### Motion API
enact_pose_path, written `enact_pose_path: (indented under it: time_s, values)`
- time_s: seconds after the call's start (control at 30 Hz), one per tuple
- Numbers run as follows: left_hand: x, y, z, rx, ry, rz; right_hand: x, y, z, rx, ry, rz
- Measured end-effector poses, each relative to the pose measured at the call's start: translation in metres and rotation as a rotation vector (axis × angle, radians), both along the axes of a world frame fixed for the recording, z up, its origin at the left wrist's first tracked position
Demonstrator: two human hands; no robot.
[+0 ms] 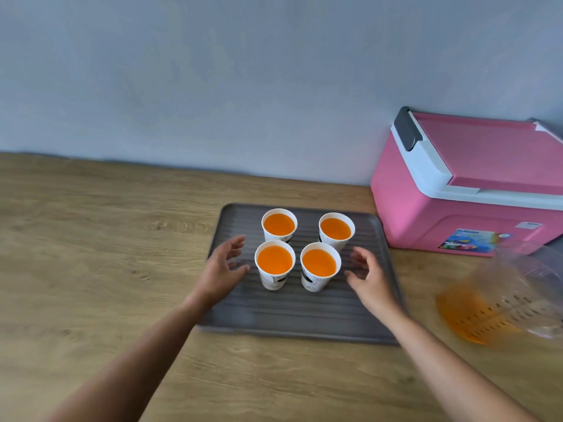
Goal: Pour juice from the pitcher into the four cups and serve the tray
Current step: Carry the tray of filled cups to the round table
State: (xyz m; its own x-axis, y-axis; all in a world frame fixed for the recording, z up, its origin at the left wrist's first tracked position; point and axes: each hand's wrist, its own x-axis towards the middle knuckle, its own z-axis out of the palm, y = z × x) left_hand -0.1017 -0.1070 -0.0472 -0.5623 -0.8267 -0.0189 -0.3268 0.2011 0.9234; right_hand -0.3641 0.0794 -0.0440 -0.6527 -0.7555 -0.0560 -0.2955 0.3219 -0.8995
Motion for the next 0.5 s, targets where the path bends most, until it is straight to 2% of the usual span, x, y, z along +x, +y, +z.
enact_pose_path:
  time_s: [0.1,0.27,0.37,0.5]
  values:
    - [-0.016,-0.014,0.017,0.079,0.030,0.005,-0.014,-0.013,0.017,-0.035,-0.012,-0.013]
    - [-0.036,-0.031,0.034,0.306,0.146,-0.135,-0.031,-0.029,0.029,-0.028,-0.107,0.094]
    - [-0.044,-0.036,0.040,0.348,0.171,-0.230,-0.035,-0.035,0.032,0.006,-0.121,0.174]
    - [-0.051,-0.039,0.043,0.395,0.202,-0.244,-0.037,-0.044,0.031,0.005,-0.110,0.202]
